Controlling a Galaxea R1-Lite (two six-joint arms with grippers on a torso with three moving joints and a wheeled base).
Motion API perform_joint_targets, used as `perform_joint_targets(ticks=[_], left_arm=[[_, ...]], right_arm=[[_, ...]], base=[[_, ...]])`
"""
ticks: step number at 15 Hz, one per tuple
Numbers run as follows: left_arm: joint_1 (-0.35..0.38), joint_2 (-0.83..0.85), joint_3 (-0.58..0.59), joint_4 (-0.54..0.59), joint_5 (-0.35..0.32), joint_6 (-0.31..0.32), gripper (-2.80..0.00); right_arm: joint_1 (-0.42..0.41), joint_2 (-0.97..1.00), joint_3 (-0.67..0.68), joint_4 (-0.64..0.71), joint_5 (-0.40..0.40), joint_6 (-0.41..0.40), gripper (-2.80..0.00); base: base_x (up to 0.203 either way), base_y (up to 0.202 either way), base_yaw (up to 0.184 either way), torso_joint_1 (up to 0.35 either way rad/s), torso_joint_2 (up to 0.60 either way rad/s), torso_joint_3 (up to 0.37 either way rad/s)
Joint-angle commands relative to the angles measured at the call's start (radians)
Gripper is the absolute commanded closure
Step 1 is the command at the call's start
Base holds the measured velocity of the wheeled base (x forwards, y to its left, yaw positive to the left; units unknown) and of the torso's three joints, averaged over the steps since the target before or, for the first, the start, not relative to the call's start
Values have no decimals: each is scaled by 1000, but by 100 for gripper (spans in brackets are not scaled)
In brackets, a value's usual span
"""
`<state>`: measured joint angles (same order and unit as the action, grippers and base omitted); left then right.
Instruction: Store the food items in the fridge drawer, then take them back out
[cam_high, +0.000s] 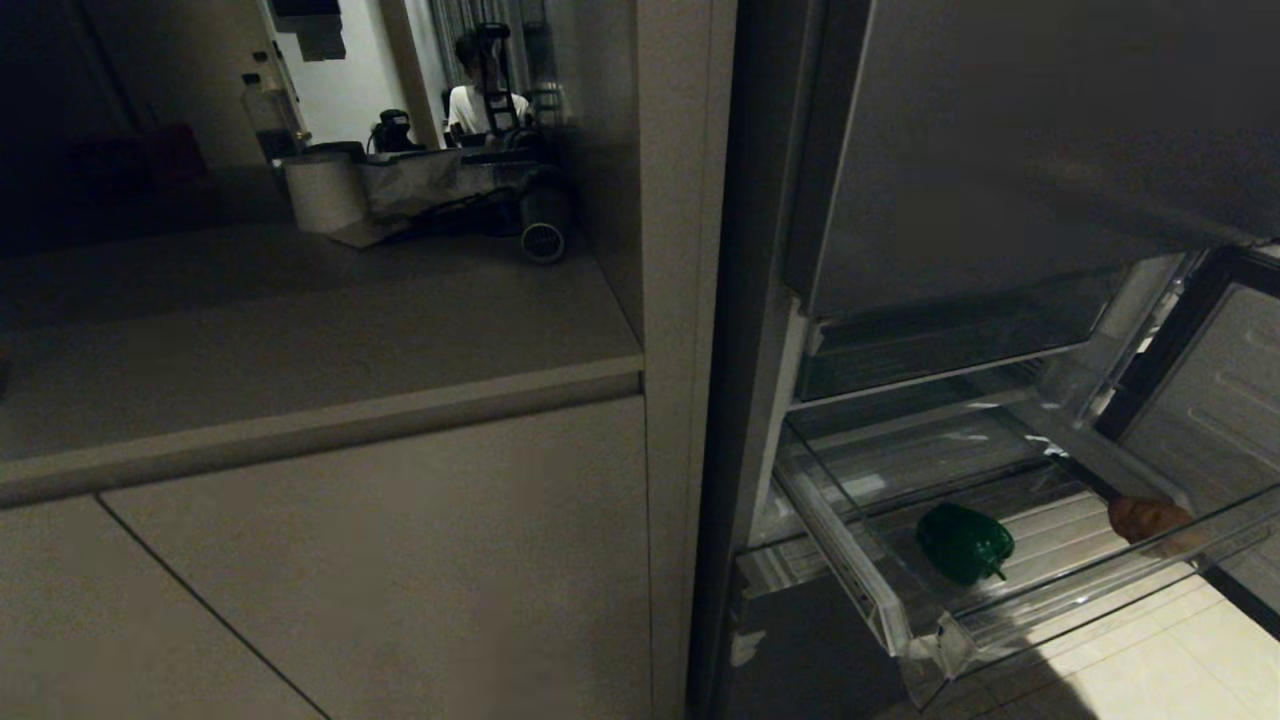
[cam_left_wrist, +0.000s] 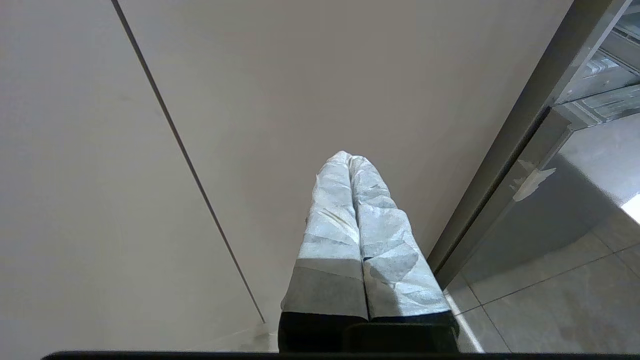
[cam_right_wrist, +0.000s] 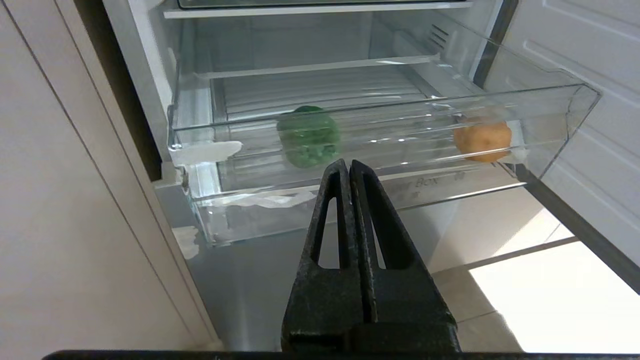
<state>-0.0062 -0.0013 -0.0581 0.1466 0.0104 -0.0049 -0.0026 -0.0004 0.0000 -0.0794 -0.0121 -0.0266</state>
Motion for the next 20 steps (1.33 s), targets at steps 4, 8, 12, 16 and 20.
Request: perform_joint_targets(ticks=[4,8,12,16,20], left_arm=[[0,3,0,1,0,0,0],[0,3,0,1,0,0,0],[0,3,0,1,0,0,0],[0,3,0,1,0,0,0],[0,3,0,1,0,-1,0]], right_arm=[[-1,27,-4,14,-7,5,0],[-1,324,-263,170,-37,72,0],[-1,747,-385,271,-38,143,0],[-1,1057,-446,303,-27,171,0],[-8,1217,-478,290,-27,183,0]], base=[[0,0,0,0,0,0],[0,0,0,0,0,0],[0,0,0,0,0,0],[0,0,0,0,0,0],[0,0,0,0,0,0]])
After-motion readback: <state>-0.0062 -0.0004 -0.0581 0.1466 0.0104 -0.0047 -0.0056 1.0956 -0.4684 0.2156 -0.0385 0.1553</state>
